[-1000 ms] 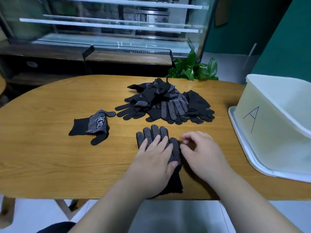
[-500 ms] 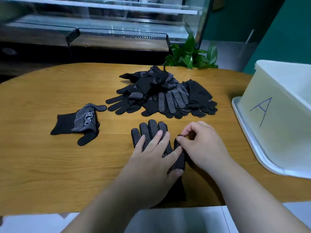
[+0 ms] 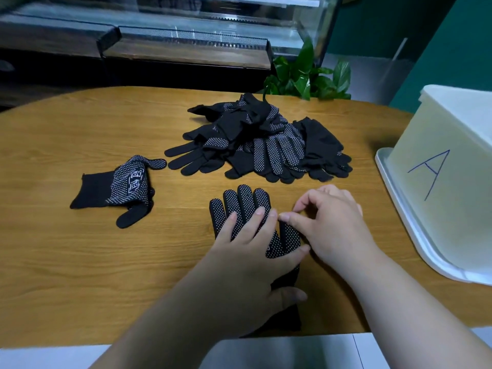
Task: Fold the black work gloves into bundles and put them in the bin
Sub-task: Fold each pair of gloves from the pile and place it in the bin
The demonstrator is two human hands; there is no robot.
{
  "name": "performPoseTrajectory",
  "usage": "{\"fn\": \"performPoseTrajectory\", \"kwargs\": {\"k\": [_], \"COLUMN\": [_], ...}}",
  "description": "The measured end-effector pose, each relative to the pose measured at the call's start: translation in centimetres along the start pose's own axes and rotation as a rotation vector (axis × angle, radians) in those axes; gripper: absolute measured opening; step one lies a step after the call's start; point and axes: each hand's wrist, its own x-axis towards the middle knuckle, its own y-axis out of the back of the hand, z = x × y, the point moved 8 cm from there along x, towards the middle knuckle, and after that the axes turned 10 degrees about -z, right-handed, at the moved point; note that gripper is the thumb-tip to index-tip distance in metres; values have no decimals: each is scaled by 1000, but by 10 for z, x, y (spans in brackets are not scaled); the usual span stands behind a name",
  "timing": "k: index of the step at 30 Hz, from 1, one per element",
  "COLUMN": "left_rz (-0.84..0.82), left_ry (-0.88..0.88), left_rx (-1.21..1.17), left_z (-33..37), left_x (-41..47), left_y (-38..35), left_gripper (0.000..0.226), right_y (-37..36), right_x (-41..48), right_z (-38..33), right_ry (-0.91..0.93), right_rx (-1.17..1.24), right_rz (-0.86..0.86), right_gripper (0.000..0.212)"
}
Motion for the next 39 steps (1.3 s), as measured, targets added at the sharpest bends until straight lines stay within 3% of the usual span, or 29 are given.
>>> {"fn": "performPoseTrajectory", "kwargs": {"k": [6, 11, 17, 23, 28, 33, 39], "left_rz": [40, 112, 75, 9, -4, -26, -2], "left_ry": [19, 190, 341, 328, 313, 307, 300], "left_rx": [-164, -207, -186, -200, -185, -178, -187], "left_z": [-6, -29, -50, -52, -51, -49, -49], "left_x": [-6, -12, -13, -10, -9, -10, -10], "left_y": [18, 29, 21, 15, 13, 16, 14], "left_gripper": [74, 77, 88, 76, 91, 68, 67], "right_y": [4, -3, -9, -8, -12, -7, -6], "right_x": [11, 28, 32, 31, 31, 28, 29], "right_z": [-11, -30, -38, -36, -39, -37, -32], "right_ry": [3, -2, -3, 9, 13, 10, -29], "right_rx": [129, 154, 141, 211, 123, 155, 137], "right_rz": [0, -48, -18, 38, 13, 65, 95], "right_gripper": [10, 17, 21, 19, 19, 20, 23]}}
